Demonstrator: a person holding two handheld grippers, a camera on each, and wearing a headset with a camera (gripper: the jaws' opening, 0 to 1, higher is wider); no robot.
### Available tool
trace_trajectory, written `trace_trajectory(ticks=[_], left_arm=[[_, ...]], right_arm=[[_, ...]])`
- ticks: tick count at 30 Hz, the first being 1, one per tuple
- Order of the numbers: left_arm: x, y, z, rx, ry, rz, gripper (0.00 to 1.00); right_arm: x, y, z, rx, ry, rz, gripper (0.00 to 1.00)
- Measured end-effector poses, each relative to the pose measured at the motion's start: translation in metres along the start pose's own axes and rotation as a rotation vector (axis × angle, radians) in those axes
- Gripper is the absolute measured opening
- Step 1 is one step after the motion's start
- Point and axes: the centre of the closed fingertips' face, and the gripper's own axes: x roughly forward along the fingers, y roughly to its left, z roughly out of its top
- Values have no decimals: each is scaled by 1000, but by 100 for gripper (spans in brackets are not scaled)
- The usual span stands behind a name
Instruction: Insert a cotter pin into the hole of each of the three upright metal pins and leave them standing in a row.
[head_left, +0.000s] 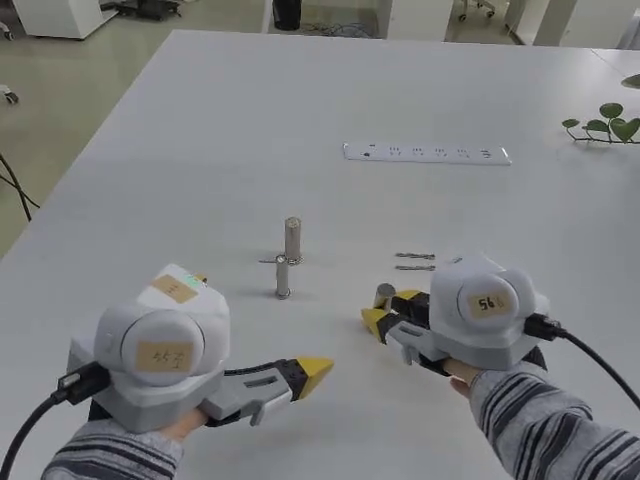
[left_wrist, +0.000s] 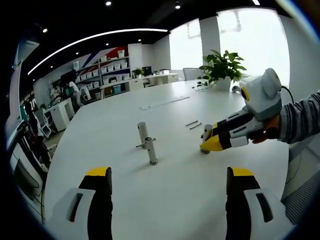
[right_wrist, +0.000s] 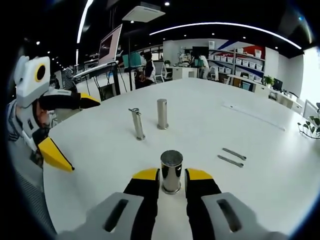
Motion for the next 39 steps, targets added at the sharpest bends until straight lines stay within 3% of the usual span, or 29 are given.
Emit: trace_trajectory(ticks=[7,13,18,23,32,39], left_arm=[[1,0,0,-1,0,1,94],[1,-1,1,-2,-5,-2,94],[2,-1,2,-5,-9,-2,94],[3,-2,1,-7,-5,-3,94],[3,-4,0,-10,-3,-10,94],[2,-3,0,-24,-9,-13,92]], right_arm=[[-14,-1,-4,-21,6,24,27],[-29,-9,-7,-41,36,48,27],[-39,-20,-10,-77,70,73,28],[-46,-42,-9,-121,100,48,25],[-43,-70,-2,-182,152,53,24],[-32,-85,-2,-200,230,97,22]])
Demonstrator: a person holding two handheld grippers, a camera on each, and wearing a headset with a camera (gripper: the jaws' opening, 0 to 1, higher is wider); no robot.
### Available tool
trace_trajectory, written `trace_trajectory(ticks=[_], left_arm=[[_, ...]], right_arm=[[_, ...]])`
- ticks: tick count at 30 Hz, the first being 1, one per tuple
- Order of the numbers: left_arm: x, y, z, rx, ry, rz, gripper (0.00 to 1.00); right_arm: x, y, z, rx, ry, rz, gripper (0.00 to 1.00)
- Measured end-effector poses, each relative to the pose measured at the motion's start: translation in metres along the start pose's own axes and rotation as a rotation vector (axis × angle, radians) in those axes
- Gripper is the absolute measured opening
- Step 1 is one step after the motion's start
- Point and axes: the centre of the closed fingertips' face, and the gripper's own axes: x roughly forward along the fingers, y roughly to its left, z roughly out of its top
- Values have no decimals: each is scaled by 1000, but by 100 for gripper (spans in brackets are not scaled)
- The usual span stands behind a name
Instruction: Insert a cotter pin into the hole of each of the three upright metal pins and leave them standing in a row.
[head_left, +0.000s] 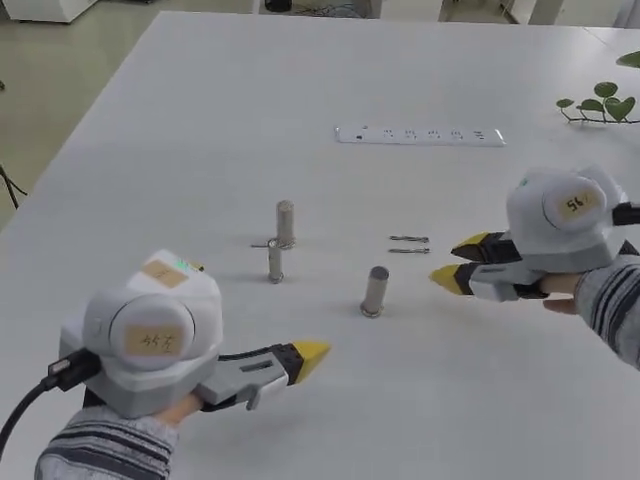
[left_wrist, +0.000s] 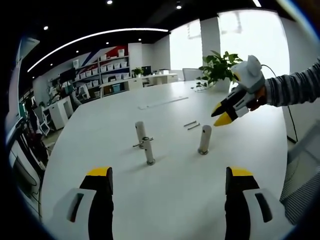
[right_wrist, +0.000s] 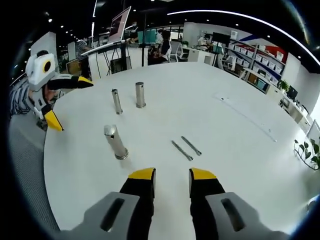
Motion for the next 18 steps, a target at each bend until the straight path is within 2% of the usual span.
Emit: trace_trajectory(ticks=[8,13,18], left_arm=[[0,1,-2,-11,5,-3,92],[0,-2,2,-26,-20,-13,91],[0,-5,1,-17,-15,-27,91]], right_arm=[[18,-10,2,-73,74,48,17],[27,-12,4,-82,105,66,16],[38,-15,5,-91,136,79,15]])
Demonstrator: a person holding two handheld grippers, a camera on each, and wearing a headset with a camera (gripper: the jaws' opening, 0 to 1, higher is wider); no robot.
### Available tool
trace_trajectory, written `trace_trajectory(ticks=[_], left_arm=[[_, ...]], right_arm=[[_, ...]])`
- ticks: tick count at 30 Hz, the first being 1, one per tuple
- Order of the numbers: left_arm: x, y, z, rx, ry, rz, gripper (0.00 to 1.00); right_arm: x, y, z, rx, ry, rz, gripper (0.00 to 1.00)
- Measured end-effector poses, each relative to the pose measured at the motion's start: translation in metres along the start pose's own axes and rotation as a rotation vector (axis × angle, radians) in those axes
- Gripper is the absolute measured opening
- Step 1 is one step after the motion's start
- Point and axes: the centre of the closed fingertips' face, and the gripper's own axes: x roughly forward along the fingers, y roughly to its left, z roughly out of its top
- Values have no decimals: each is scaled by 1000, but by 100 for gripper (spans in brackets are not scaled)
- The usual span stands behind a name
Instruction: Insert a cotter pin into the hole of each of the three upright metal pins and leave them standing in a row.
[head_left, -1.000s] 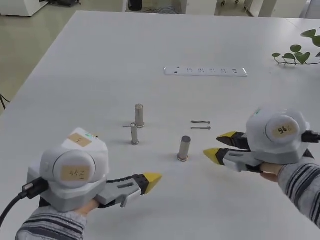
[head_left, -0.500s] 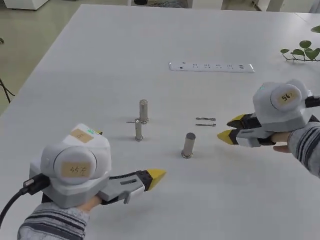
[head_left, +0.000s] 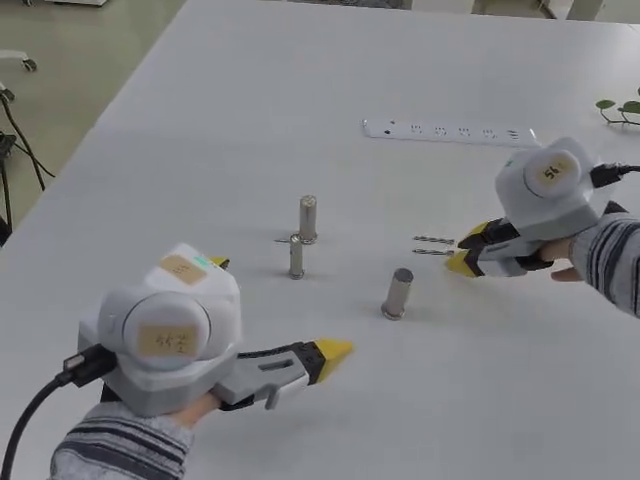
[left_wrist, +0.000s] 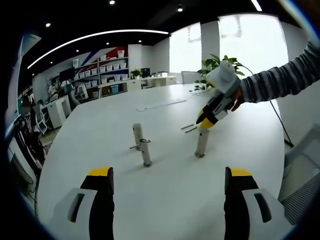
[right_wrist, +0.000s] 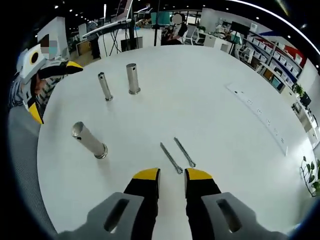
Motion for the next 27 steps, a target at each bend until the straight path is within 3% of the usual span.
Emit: trace_trajectory(ticks=[9,19,24,27], left_arm=[[1,-1,-1,1,5,-9,89],[3,-2,-1,3,3,-16,89],[4,-4,-1,7,7,-23,88],[4,-4,0,5,5,-26,87]], right_arm=[[10,-3,0,-4,40,23,12],[8,-1,-3,-9,88,50,0],[8,4,-5,-94,116,71,0],[8,8,-4,-109,101,79,0]])
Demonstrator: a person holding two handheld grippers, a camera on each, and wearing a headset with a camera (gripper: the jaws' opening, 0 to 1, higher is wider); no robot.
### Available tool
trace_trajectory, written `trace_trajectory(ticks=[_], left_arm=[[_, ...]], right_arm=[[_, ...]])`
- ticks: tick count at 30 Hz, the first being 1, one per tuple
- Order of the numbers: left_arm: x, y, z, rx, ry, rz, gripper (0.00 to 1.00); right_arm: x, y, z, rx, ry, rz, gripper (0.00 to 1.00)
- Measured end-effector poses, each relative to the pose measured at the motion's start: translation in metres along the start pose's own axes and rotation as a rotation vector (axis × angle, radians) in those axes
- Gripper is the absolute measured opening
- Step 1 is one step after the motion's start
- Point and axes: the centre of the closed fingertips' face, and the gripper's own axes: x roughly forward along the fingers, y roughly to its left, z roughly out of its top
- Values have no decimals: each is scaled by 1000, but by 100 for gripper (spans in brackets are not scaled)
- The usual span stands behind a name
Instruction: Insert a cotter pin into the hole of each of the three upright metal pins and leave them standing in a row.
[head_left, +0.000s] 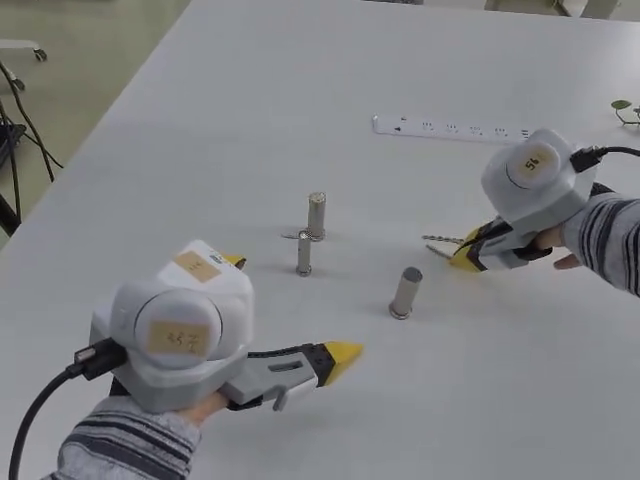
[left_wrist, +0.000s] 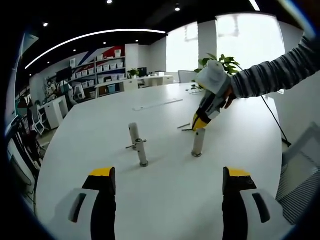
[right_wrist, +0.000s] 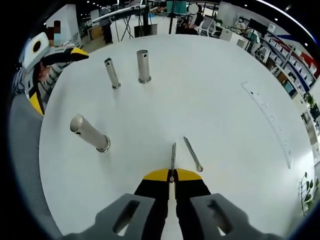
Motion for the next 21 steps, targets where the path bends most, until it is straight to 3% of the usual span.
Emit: trace_trajectory(ticks=[7,15,21], left_arm=[[0,-5,2,-24,-11,-26,84],[1,-12,5,-23,-15,-56,79],[2,-22,12,-43,-30,-100,70]], right_arm=[[-2,1,1,-17,-52,-16,0],[-21,6,13,-98,-105,-54,0],[-38,20,25,-179,-140,-72,0]])
